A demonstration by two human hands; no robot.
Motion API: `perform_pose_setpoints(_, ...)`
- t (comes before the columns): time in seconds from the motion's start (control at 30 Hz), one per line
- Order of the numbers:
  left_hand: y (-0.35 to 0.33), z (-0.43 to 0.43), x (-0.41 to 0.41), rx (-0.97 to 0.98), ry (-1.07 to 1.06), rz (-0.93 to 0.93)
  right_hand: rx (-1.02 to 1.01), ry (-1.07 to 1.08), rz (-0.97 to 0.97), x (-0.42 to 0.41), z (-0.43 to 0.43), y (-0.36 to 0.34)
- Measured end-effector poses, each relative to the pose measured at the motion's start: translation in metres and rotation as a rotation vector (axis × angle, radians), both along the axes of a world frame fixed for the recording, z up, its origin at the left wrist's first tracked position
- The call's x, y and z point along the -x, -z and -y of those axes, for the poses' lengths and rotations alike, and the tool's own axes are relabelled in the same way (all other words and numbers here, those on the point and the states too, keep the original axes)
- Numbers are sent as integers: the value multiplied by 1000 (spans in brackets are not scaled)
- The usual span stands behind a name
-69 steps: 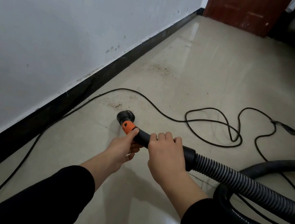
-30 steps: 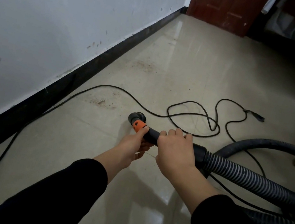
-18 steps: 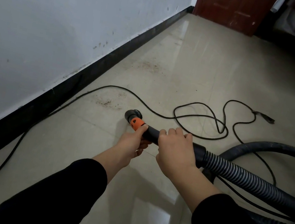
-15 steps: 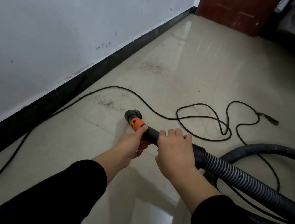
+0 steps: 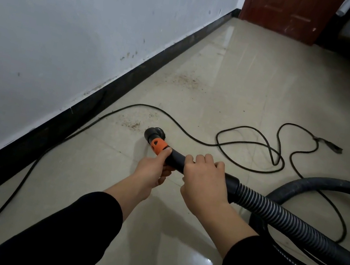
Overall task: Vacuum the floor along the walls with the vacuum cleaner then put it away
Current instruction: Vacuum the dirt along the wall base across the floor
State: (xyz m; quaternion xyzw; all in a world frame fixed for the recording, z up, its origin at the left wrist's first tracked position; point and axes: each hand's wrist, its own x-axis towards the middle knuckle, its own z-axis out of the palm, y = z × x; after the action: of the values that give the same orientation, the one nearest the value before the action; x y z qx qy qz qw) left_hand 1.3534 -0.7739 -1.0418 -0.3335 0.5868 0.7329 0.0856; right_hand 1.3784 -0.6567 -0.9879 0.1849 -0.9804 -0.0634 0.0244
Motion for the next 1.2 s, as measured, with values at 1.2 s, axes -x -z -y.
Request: perform_pose_setpoints(1.2,11,44,23,54,-122,-26,131,-35,-4,30,47,20)
